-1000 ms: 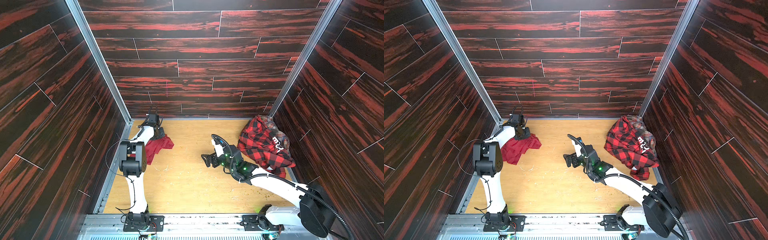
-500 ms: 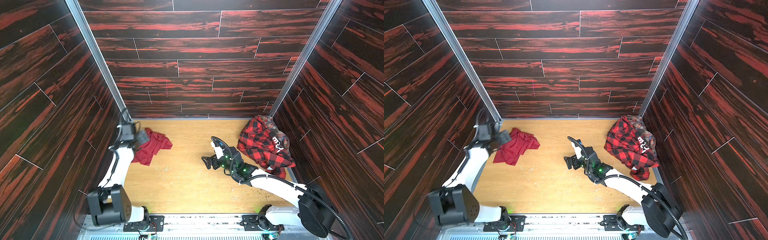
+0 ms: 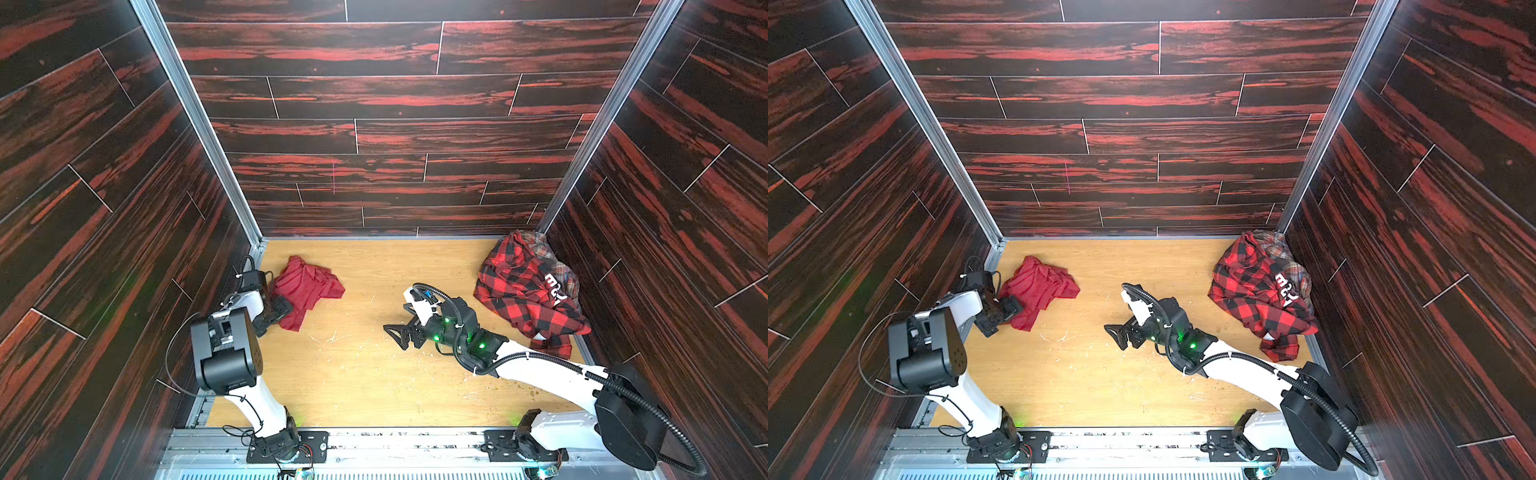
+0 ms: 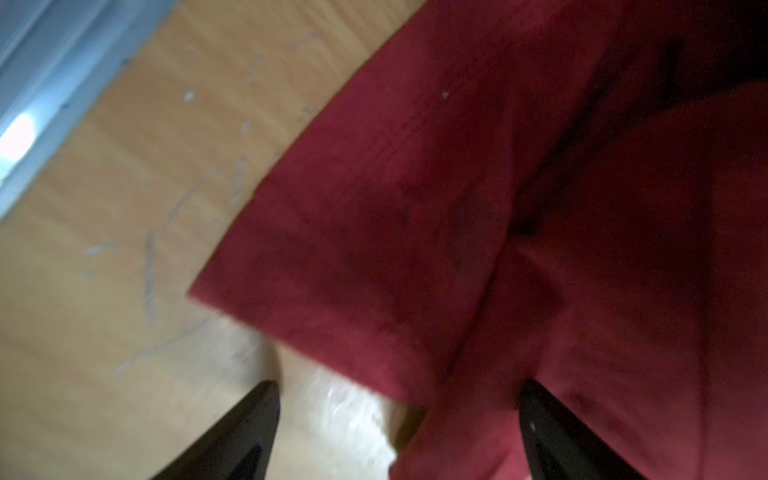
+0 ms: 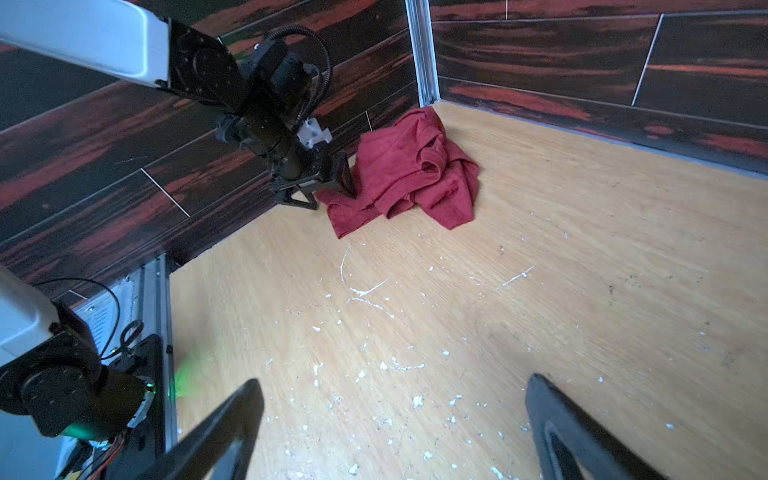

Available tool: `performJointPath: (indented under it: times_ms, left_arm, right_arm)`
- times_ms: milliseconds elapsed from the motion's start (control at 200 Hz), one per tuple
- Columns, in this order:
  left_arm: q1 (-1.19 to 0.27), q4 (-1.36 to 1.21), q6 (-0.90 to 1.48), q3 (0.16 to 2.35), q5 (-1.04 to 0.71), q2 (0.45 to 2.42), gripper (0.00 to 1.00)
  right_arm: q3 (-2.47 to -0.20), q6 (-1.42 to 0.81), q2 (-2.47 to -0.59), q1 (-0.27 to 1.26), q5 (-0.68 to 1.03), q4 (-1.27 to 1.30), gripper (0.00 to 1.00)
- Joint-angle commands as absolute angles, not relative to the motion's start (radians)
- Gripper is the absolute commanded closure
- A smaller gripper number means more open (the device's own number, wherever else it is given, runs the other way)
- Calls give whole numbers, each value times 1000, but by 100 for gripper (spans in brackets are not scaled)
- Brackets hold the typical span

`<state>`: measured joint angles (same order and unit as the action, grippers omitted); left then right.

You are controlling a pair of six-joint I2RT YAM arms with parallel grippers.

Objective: Pick out a specific cloth from the pile

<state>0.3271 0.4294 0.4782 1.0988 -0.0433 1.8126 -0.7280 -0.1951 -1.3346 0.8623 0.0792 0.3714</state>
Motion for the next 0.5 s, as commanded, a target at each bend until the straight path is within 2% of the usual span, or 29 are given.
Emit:
performJointPath:
  times_ms: [0,90,155,195,311,366,446,496]
  left_arm:
    - [329,433,474,1147,-37,1857,11]
    - [327,418,486,1164,-43,1897,18]
    - [328,417,485,1178,-35,1916,27]
    - [328,414,485,1178,-34,1921,36]
    - [327,406,487,1171,-37,1902,73]
    - [326,400,486,1165,-38,1874,87]
    - [327,402,473,1168,-43,1819,100]
    - [327,403,468,1173,-52,1780,100]
  right_arm:
    - [-719,-201,-1352,867,73,376,1]
    - [-727,-183,-1352,867,61,349,1]
    - [-727,-181,-1349,867,51,337,1]
    - [-724,-184,-1346,867,47,334,1]
    - [-718,-198,-1345,867,32,335,1]
    - [-720,-199,-1347,867,28,333,1]
    - [-726,-200,-1350,867,27,327,1]
    - [-732,-201,-1352,867,26,319,1]
